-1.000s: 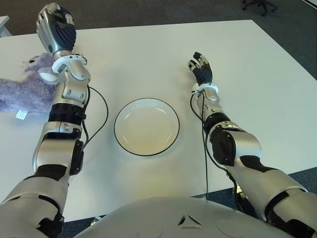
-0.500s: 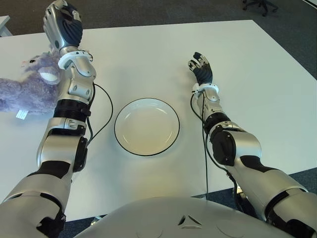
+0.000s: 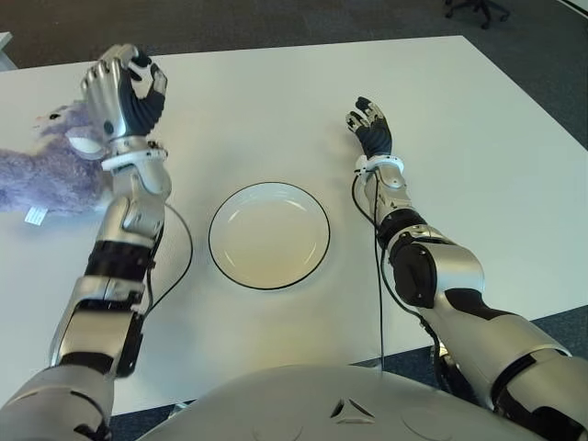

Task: Put the doll into the plate.

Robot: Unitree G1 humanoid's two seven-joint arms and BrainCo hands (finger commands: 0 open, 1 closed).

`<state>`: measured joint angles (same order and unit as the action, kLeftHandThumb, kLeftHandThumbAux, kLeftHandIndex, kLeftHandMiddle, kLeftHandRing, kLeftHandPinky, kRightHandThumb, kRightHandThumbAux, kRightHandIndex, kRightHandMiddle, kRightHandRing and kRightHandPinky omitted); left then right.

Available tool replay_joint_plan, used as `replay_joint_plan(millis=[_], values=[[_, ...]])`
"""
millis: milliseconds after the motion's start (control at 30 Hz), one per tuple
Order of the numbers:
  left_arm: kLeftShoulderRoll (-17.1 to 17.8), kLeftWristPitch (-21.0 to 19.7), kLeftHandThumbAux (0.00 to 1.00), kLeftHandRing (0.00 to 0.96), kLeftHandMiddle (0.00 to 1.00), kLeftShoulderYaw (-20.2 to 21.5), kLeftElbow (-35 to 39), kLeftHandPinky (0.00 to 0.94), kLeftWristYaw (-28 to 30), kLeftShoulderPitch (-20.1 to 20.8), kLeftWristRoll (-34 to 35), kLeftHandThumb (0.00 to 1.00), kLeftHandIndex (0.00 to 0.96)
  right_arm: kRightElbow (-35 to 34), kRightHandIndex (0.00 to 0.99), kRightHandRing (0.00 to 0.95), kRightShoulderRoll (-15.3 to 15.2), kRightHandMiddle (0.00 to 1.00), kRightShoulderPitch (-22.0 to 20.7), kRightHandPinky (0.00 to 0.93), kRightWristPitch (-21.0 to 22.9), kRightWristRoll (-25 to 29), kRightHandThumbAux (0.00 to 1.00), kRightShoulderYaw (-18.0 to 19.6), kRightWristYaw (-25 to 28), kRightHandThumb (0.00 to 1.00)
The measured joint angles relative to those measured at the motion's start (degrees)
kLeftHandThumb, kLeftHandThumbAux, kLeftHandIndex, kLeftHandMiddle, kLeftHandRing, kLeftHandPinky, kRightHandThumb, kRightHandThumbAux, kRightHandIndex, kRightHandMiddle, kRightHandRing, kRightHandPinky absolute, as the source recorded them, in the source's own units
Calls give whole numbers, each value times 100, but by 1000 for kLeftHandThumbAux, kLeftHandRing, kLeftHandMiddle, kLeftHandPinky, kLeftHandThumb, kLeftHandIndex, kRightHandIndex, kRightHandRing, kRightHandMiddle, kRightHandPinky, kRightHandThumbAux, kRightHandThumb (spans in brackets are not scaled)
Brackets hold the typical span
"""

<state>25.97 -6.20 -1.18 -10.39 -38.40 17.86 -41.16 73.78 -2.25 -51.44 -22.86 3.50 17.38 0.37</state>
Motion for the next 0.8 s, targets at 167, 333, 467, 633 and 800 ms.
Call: replay_joint_plan(millis=[167,333,467,633,800], values=[[19,-1072,323,231,213,36,1151,230,344,-1045,-870,292,97,6,155,128,-4,127,35,158,-10,26,841,20,7,573],[-73,-1936,299,116,117,83,1963,111,757,-1741,-1468,318,50,1,151,126,-27,125,71,153,-16,41,843,42,8,575],[-203,-2438,282,98,83,80,2299,132,1044,-2023,-1823,334,19,2,147,122,-25,120,91,149,-16,47,845,43,14,578],[-276,-2797,263,96,83,82,2432,112,1127,-2348,-2153,333,8,2,151,119,-16,118,105,149,-16,46,841,31,38,577],[-327,-3082,266,69,70,87,2525,54,1172,-2642,-2477,329,0,4,151,120,-14,119,120,150,-16,41,838,4,55,572]])
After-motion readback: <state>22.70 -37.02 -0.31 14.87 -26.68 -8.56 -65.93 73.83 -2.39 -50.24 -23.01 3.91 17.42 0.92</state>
